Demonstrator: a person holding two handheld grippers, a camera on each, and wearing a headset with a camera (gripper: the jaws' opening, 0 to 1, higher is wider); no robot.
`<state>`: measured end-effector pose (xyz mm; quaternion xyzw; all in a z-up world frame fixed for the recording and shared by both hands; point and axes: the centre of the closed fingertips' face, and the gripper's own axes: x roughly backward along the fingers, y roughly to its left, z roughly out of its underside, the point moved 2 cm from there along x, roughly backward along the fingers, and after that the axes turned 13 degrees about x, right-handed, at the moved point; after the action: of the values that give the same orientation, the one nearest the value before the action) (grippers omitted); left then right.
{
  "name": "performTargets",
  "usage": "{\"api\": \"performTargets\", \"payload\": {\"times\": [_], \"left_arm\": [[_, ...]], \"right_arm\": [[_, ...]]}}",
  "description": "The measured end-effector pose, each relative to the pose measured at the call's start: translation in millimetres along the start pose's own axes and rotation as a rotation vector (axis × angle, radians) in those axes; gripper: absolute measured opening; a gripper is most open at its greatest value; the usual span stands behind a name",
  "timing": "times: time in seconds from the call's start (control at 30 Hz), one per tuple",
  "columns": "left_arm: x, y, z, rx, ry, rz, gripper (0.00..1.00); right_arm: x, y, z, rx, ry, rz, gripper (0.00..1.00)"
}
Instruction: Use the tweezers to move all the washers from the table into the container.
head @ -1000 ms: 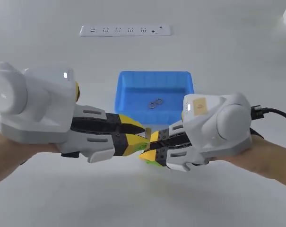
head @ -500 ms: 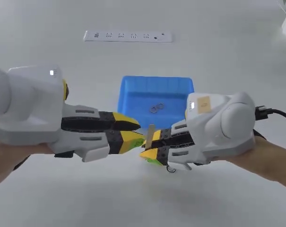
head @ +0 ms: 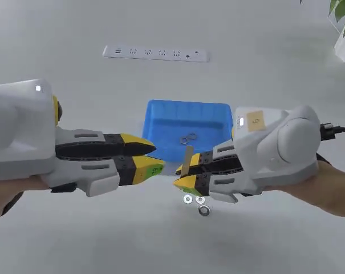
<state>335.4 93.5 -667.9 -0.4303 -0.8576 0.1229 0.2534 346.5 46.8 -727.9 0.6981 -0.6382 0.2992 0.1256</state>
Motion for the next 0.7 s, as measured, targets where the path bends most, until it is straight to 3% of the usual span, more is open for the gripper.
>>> {"api": "performTargets", "payload": {"times": [0.3, 0.7], "left_arm": [[7.2, 3.7, -2.5, 0.033, -0.047, -0.026, 0.25], [13.1, 7.1, 1.1, 0.043, -0.058, -0.042, 0.25]], "right_arm": [[17.3, -10.2, -10.0, 0.034, 0.008, 0.023, 0.1], [31.6, -28.7, -27.0, 0.089, 0.024, 0.029, 0.1]]}}
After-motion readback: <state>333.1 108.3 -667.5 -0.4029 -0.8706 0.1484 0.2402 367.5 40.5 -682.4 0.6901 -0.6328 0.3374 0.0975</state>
